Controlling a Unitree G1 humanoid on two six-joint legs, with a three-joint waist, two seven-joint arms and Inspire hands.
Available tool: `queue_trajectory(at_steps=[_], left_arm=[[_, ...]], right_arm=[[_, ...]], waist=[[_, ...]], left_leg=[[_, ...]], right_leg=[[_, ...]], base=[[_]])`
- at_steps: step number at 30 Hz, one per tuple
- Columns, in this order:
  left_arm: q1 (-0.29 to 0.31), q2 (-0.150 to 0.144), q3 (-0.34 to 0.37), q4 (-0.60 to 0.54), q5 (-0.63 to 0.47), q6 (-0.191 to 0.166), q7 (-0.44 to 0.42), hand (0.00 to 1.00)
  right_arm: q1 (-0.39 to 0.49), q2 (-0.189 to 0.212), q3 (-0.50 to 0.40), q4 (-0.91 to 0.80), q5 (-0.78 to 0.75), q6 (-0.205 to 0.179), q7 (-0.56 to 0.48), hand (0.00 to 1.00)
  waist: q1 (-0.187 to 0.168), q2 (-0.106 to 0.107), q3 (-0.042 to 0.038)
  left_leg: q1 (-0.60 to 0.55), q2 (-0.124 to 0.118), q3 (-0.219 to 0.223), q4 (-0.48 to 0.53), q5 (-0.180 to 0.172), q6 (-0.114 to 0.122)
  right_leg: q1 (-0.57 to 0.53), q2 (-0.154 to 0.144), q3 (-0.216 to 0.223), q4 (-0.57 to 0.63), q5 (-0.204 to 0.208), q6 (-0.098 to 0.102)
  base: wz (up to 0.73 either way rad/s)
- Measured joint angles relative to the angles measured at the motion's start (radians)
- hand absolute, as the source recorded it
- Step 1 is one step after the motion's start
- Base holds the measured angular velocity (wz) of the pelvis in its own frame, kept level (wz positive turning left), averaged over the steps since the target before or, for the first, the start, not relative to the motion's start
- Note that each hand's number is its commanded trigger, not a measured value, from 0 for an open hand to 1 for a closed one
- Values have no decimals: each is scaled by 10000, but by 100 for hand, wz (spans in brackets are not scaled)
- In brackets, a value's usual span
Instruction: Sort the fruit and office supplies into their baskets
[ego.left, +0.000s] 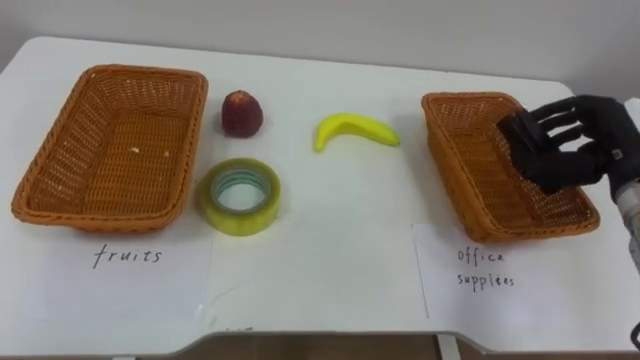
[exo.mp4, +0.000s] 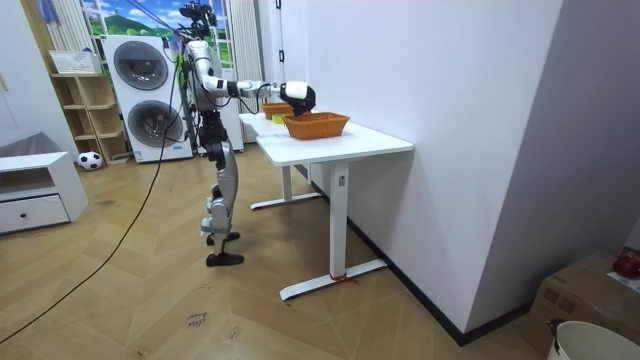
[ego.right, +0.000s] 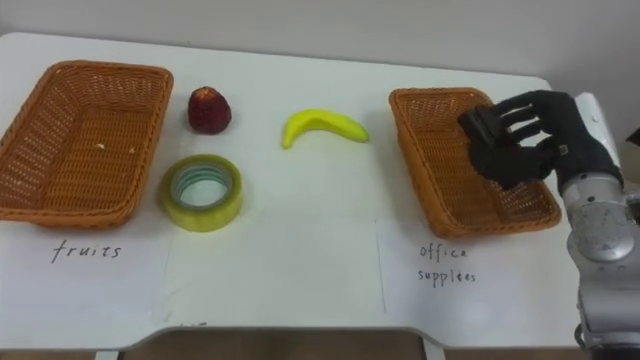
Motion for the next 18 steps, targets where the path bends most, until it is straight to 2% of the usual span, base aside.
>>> queue_trajectory(at_steps=[10, 18], left_arm=[[-98, -5, -18, -99, -3, 1, 6, 0], [-132, -13, -27, -49, -37, 143, 5, 0]], right_arm=[[-1, 2, 32, 0, 8, -7, 292, 100], [-1, 2, 318, -10, -410, -5, 746, 100]], waist=[[194, -93, 12], [244, -103, 10]], left_leg=[[22, -3, -5, -9, 0, 0], [13, -5, -27, 22, 2, 2]], right_leg=[[19, -2, -1, -20, 0, 0], [36, -4, -8, -2, 0, 0]], base=[[0], [0]])
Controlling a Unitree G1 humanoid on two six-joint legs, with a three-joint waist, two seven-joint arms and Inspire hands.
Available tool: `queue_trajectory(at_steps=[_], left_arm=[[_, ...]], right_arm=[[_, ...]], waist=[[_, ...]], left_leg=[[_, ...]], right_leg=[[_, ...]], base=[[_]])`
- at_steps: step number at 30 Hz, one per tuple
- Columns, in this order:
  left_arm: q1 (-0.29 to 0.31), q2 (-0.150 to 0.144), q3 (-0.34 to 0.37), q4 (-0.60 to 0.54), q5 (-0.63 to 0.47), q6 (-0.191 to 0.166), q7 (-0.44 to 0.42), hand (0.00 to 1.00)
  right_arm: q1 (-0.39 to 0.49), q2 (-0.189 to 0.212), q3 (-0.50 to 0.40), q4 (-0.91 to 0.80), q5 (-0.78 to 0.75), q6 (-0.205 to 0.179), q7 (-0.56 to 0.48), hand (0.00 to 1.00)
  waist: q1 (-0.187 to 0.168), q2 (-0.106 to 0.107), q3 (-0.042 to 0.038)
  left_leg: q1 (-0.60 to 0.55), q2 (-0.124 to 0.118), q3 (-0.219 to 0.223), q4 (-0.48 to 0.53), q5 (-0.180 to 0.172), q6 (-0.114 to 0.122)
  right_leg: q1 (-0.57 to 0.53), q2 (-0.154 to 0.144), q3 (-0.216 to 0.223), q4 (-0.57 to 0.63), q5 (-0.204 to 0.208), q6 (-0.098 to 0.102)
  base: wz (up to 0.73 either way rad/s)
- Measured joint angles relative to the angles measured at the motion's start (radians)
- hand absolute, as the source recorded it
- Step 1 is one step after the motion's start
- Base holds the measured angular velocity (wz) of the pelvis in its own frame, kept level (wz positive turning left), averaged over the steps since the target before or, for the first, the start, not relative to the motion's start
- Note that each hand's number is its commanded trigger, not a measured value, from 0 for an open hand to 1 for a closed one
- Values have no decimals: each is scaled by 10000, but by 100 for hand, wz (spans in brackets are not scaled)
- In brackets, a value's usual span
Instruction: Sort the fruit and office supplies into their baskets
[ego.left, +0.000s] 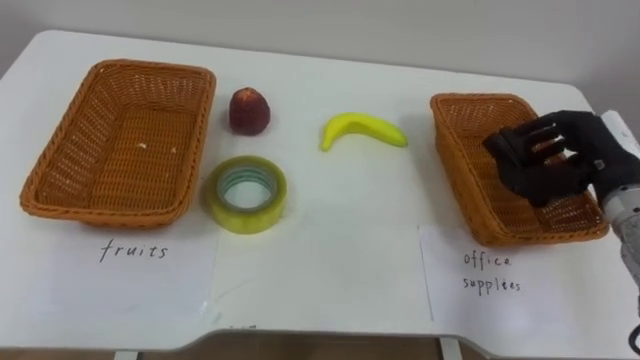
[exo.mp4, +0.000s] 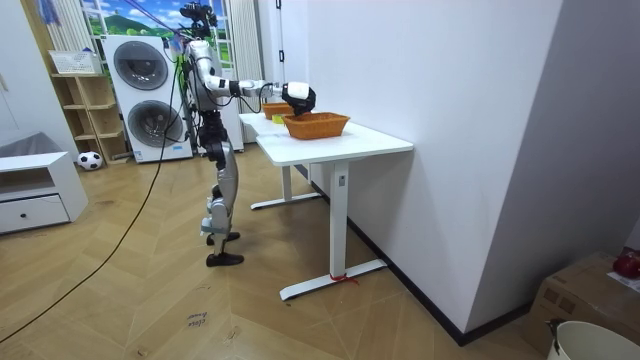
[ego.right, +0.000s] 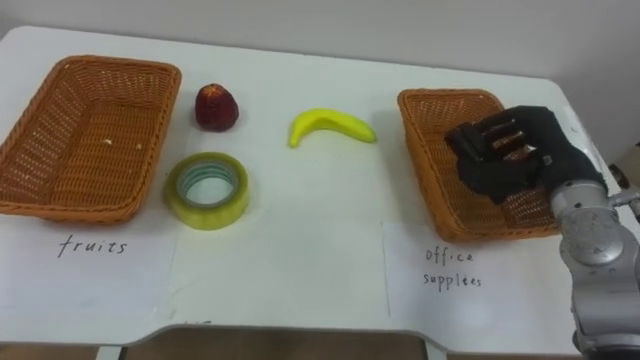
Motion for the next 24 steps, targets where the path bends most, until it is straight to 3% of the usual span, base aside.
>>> queue_trajectory(at_steps=[3, 5, 24], left_arm=[[14, 0, 0, -1, -25, 0, -6, 0], [12, 0, 0, 0, -28, 0, -6, 0], [-68, 1, -4, 19, -60, 14, 4, 0]], right_arm=[[0, 0, -9, -35, 2, 0, 0, 100], [0, 0, -9, -63, -2, -1, 0, 0], [0, 3, -2, -58, -491, 0, 11, 0]], waist=[[-9, 1, -3], [-12, 2, -4], [-9, -19, -22]], left_leg=[[-1, 2, -2, -2, 0, 0], [-4, 1, -3, -6, 0, 0], [16, -3, -9, 9, 4, 1]], right_leg=[[0, 2, -5, 1, 0, -1], [-1, 2, -6, 0, 0, -1], [19, -4, 13, 5, 1, -1]], base=[[0], [0], [0]])
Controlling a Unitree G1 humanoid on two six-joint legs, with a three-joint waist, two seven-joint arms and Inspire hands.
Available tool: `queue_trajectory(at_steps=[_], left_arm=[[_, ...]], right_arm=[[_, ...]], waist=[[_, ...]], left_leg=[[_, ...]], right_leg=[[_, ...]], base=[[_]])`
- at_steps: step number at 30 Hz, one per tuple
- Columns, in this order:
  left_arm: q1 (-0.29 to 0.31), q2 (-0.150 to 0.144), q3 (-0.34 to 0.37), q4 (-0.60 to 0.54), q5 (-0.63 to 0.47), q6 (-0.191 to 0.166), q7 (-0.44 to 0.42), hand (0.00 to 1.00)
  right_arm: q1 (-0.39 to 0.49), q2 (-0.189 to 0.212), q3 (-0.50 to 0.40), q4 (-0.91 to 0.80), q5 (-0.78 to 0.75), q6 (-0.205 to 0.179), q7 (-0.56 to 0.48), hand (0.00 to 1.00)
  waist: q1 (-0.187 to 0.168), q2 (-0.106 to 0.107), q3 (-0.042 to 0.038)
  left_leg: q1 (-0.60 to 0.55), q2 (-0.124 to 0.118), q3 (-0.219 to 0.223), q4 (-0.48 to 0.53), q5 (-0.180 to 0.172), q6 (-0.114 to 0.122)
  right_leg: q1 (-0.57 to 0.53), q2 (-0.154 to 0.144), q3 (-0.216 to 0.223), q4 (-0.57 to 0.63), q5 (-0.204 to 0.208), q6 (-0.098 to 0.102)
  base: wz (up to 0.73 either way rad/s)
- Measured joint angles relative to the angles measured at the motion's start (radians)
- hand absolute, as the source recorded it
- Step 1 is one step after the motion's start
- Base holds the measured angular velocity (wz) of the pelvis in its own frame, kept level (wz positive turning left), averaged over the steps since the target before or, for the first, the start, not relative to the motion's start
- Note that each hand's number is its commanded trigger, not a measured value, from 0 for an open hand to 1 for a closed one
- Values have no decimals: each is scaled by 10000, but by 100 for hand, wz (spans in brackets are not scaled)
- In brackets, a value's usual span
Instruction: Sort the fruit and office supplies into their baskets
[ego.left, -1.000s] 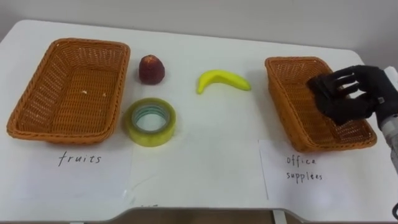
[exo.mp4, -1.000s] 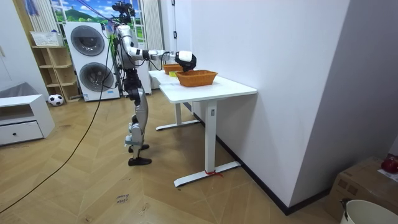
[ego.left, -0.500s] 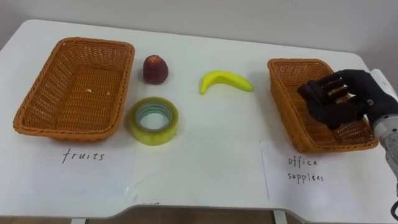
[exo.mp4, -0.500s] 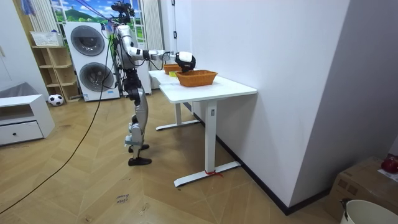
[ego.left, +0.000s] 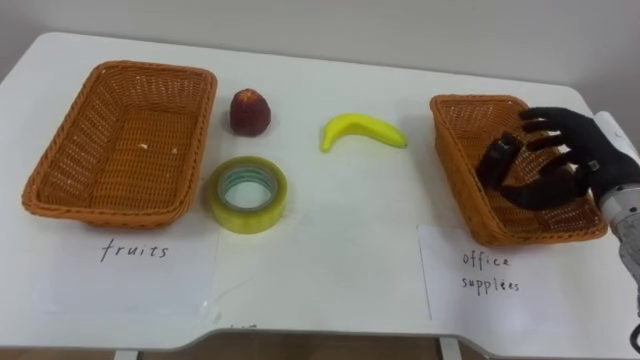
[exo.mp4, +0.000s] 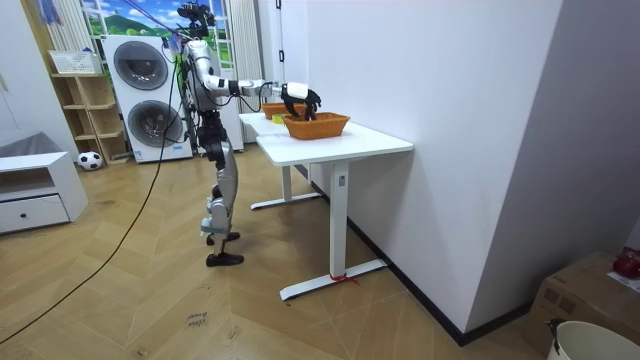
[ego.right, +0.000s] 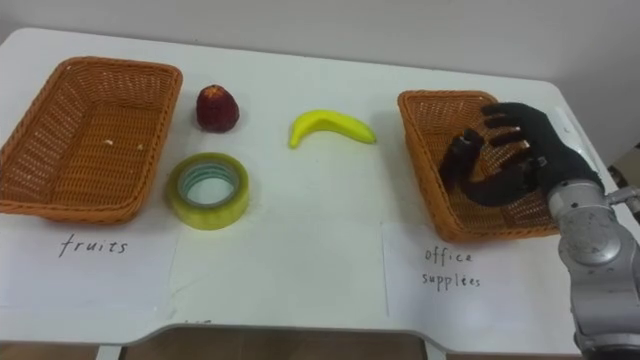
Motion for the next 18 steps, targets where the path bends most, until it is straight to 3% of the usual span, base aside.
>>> queue_trajectory(at_steps=[18], left_arm=[[-13, 4, 0, 10, -1, -1, -6, 0]], right_arm=[[0, 0, -1, -3, -266, 0, 17, 0]], waist=[[5, -13, 4]], left_leg=[[-3, -2, 4, -10, 1, 0]], right_leg=[[-6, -1, -1, -4, 0, 0]], base=[[0]])
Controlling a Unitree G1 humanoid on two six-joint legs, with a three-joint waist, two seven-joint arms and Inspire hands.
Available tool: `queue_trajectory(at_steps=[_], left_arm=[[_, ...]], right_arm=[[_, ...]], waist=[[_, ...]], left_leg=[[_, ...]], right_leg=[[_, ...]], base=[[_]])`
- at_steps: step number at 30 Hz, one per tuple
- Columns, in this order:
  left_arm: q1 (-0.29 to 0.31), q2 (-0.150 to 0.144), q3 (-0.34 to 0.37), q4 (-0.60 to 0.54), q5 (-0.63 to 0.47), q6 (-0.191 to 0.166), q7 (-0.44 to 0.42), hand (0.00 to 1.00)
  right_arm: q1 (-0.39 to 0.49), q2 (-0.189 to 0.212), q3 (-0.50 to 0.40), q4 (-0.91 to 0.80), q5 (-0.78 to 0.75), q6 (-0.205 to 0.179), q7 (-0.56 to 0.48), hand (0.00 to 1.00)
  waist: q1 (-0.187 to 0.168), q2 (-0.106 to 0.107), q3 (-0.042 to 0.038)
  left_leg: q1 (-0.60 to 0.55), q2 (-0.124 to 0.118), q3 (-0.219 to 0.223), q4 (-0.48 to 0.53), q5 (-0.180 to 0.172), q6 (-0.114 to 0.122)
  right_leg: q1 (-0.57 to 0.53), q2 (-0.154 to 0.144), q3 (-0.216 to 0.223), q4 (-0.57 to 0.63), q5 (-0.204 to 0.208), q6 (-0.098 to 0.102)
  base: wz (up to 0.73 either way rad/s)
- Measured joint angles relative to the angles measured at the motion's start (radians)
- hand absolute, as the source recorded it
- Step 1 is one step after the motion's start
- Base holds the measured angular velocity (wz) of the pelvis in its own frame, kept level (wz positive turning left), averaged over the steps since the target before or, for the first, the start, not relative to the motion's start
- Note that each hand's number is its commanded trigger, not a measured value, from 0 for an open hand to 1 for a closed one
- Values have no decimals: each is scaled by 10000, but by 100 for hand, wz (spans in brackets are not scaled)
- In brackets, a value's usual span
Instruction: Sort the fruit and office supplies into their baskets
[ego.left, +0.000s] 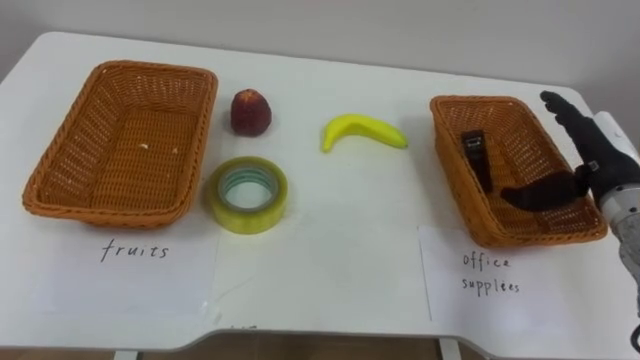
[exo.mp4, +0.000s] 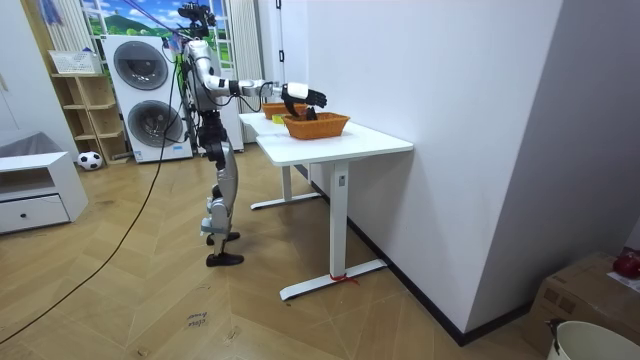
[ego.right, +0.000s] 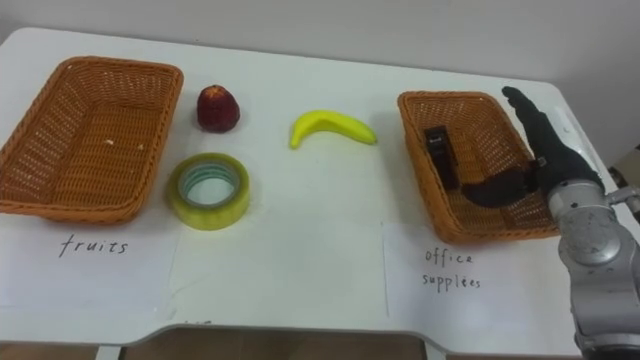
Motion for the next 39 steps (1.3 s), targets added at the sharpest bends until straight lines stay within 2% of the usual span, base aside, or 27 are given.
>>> queue_trajectory(at_steps=[10, 21, 39], left_arm=[[-19, 1, -12, 43, -7, -29, 23, 0], [-170, -14, -9, 90, 2, -82, 133, 0], [-182, -86, 38, -115, 80, -78, -85, 0]], right_arm=[[0, 1, 0, -480, 35, -6, 42, 0], [-2, 1, 0, -2777, 428, -46, -451, 0], [-606, 0, 0, -3836, 1503, 14, -446, 0]], waist=[[12, -1, 9], [148, 49, 32], [343, 46, 23]], left_leg=[[-13, 2, 2, -15, -1, -1], [71, -2, -1, -37, -1, 0], [48, -3, -22, -34, 0, 0]], right_leg=[[-7, 4, -32, -5, 0, 0], [82, 4, 26, -17, 0, 0], [94, -5, -34, -5, 0, 0]], base=[[0], [0], [0]])
